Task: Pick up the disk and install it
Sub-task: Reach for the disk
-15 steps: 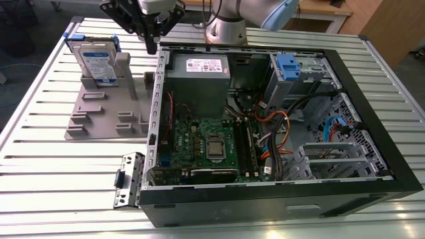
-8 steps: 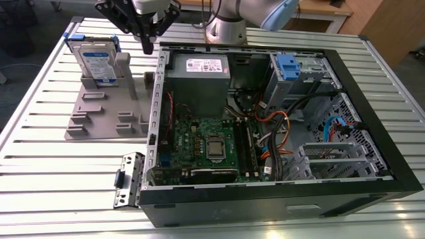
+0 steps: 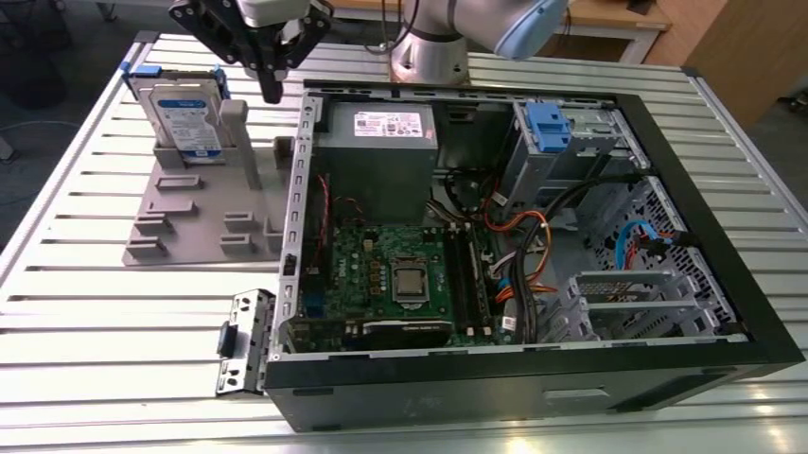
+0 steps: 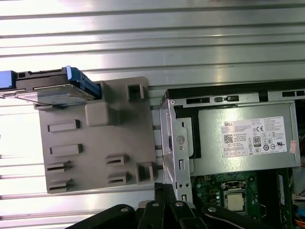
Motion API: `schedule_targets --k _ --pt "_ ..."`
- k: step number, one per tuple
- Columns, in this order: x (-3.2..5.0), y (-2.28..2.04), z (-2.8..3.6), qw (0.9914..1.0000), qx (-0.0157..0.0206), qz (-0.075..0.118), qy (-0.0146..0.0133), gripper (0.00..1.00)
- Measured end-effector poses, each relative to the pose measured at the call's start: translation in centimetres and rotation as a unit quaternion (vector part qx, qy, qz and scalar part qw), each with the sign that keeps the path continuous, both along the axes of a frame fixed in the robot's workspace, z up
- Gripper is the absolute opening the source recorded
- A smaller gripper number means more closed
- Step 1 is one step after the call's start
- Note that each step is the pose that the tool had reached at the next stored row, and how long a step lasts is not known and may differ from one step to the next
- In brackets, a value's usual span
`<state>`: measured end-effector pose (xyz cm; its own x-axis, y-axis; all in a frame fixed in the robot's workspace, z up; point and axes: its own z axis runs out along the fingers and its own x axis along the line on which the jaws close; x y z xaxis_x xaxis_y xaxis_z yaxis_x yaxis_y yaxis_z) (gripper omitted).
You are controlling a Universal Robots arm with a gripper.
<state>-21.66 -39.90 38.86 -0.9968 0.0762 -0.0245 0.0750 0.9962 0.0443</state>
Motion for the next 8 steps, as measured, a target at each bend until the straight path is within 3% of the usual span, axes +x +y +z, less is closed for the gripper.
schedule_targets --k 8 --pt "-0.86 0.0 -0.05 1.0 0.0 0.0 0.0 0.1"
